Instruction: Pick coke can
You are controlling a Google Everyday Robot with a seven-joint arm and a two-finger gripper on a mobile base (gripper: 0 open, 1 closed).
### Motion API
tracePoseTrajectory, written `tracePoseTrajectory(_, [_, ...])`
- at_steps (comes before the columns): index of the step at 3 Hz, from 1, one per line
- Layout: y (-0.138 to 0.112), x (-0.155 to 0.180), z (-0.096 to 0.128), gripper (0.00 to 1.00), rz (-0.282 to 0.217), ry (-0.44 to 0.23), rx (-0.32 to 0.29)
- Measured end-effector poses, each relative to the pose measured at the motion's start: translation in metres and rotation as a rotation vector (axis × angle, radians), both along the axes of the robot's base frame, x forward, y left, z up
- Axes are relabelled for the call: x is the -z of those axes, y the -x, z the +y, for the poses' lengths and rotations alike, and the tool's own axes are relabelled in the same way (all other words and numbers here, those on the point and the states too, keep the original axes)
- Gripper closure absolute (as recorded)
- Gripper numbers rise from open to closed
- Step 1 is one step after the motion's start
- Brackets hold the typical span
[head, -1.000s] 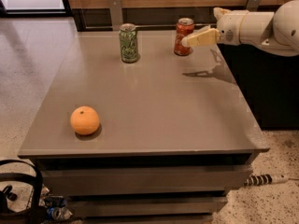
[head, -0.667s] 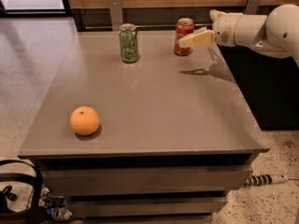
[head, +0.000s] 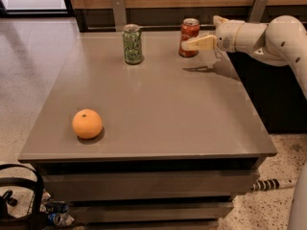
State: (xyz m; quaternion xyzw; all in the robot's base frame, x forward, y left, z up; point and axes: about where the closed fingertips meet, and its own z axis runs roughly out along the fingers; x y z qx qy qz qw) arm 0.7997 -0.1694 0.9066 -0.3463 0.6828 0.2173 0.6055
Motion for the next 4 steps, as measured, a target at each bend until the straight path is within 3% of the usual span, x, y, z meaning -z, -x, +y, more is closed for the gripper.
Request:
tracePoseTrajectory(2, [-0.02, 0.015, 0.017, 0.0, 0.021, -0.052, -0.032])
tracePoseTrajectory(3, [-0.025, 0.021, 0.031, 0.15, 0.026, -0.072, -0.053])
tracePoseTrajectory(4, [-0.026, 0.023, 0.036, 0.39, 0.028, -0.076, -0.06])
